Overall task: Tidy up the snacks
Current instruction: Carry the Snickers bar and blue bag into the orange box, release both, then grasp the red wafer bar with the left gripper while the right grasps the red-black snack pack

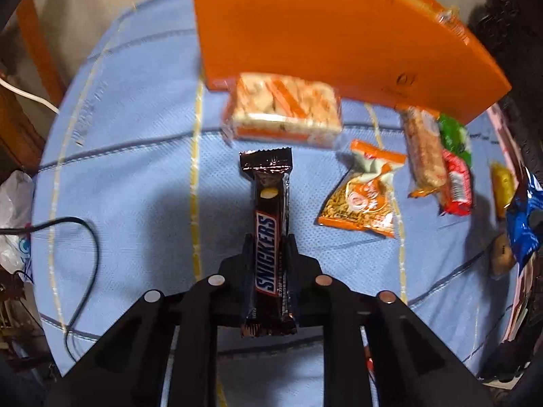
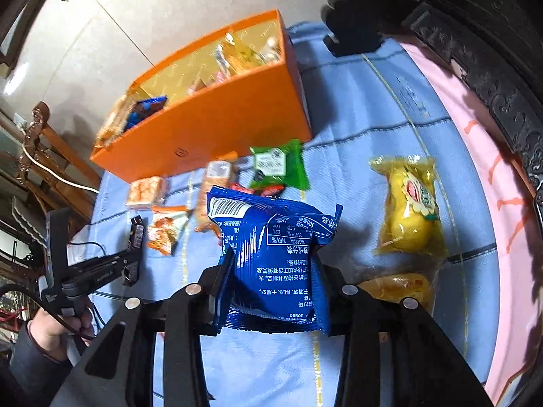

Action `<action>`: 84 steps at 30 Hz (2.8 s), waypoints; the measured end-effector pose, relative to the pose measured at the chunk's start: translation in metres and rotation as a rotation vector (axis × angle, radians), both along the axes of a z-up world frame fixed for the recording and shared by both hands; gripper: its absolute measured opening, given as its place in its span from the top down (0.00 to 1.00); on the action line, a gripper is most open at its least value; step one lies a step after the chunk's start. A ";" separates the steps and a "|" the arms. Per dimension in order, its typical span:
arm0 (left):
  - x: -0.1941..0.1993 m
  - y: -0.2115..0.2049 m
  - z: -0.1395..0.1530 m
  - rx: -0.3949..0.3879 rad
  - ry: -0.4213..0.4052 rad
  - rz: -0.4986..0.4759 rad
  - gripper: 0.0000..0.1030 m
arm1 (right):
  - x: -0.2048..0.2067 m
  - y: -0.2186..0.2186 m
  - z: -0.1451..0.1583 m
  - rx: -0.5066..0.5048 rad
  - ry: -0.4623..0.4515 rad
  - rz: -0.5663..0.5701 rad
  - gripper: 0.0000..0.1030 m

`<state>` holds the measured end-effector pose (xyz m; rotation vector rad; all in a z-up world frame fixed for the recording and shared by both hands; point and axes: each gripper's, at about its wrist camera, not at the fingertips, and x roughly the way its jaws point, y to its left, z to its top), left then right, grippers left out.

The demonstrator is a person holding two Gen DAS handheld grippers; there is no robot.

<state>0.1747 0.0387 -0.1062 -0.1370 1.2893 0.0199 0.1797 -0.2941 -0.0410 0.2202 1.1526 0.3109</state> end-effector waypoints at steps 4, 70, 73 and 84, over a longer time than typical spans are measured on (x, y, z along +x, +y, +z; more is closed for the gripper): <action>-0.015 0.008 0.037 -0.015 -0.074 -0.002 0.84 | 0.002 0.007 0.023 0.035 -0.049 0.030 0.62; -0.097 -0.111 -0.001 -0.021 0.166 -0.148 0.23 | -0.098 0.003 -0.016 -0.086 0.050 0.054 0.20; -0.099 -0.117 -0.011 -0.034 0.199 -0.118 0.23 | -0.103 0.000 -0.016 -0.093 0.058 0.058 0.20; -0.104 -0.082 0.000 0.019 0.126 -0.042 0.77 | -0.089 -0.011 -0.013 -0.115 0.041 0.047 0.11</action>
